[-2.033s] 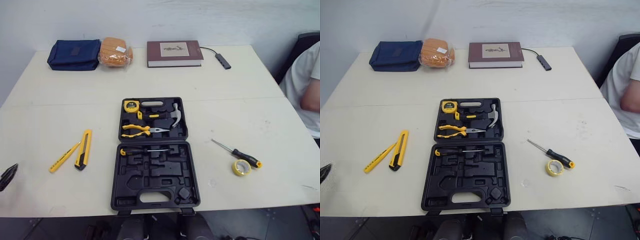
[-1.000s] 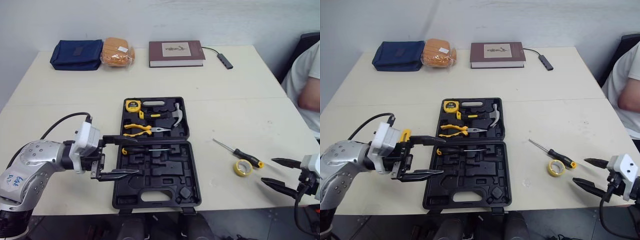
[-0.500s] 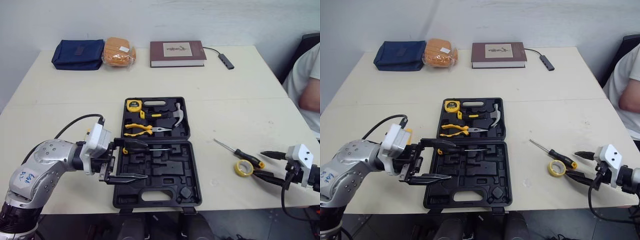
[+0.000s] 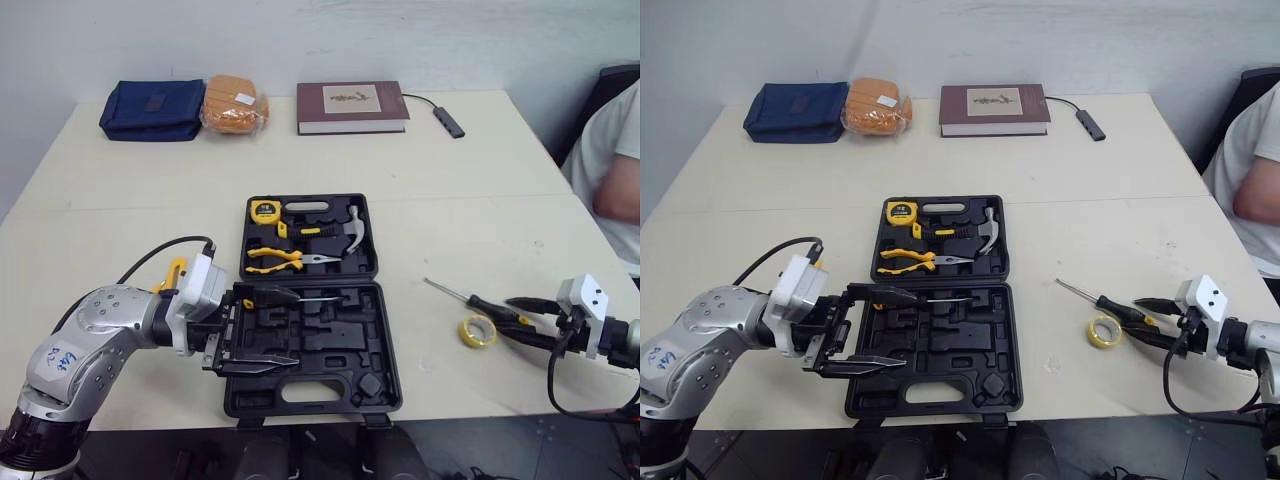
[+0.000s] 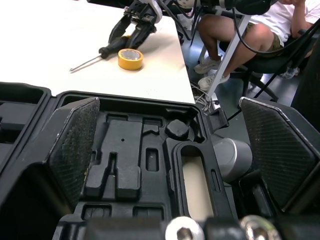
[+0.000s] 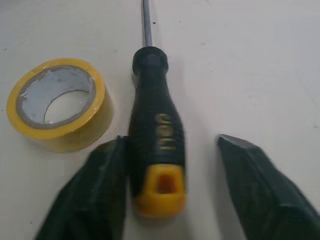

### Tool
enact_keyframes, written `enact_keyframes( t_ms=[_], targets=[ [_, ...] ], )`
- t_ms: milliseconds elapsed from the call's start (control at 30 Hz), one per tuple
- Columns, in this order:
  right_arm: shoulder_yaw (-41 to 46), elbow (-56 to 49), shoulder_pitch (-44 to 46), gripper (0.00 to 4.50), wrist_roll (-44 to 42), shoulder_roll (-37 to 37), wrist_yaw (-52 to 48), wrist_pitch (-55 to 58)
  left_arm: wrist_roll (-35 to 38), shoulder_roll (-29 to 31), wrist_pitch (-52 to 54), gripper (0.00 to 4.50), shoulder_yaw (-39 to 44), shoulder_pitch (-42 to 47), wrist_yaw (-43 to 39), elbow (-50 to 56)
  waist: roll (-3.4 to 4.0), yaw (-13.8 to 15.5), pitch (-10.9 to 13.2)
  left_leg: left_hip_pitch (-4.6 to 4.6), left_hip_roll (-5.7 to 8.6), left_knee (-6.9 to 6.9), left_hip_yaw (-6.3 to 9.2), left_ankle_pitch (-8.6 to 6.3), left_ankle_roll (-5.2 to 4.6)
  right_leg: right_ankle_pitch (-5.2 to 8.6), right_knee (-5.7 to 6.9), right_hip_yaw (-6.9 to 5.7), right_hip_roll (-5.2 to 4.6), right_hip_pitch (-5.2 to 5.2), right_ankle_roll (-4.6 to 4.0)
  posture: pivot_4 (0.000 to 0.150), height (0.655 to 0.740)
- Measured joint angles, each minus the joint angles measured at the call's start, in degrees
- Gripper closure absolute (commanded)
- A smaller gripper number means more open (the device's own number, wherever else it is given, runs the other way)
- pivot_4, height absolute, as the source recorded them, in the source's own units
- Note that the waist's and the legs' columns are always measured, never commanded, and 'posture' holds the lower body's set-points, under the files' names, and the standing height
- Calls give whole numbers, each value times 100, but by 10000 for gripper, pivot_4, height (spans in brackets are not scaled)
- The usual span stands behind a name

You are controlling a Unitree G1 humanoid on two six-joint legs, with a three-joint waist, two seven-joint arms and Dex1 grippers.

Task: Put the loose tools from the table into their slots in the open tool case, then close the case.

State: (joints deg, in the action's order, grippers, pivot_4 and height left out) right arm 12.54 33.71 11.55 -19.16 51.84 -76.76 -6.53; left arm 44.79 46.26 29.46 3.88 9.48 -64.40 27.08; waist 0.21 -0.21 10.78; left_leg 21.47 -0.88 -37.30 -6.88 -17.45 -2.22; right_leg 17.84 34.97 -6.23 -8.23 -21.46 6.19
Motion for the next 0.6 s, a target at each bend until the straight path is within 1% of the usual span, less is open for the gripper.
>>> enact_keyframes(
  t_ms=[33,167,400,500,567,600],
  targets=[
    [1,16,10,35149,-1,-13,-4,-33,20,26,58,0,-2,-34,-42,19,0,0,0,0,0,0,0,0,0,0,0,0,0,0,0,1500,7400],
    [28,76,30,35102,-10,-60,5,-123,33,-20,30,0,-11,-49,-161,89,0,-1,0,0,0,-5,0,0,0,0,3,1,-1,1,0,1500,7400],
    [78,-30,58,35103,-23,-56,89,-226,-109,-175,-232,0,-69,318,-300,-142,1,-1,1,1,0,-4,-1,0,0,0,3,-1,1,-1,0,1500,7400],
    [138,-882,102,35103,-144,92,100,12,-264,-252,-489,0,-58,320,-409,-366,23,-28,13,1,-2,-3,-5,0,0,0,6,3,3,-4,0,1500,7400],
    [136,-1620,166,35103,-326,237,115,471,-351,-333,-785,0,45,233,-462,-545,27,-29,15,0,-5,-1,-5,0,2,1,6,5,4,-7,-1,1500,7400],
    [118,-2176,242,35103,-504,317,173,943,-413,-371,-981,0,169,136,-489,-666,28,-33,16,1,-9,-1,-4,0,4,2,6,4,6,-10,-3,1500,7400]
  ],
)
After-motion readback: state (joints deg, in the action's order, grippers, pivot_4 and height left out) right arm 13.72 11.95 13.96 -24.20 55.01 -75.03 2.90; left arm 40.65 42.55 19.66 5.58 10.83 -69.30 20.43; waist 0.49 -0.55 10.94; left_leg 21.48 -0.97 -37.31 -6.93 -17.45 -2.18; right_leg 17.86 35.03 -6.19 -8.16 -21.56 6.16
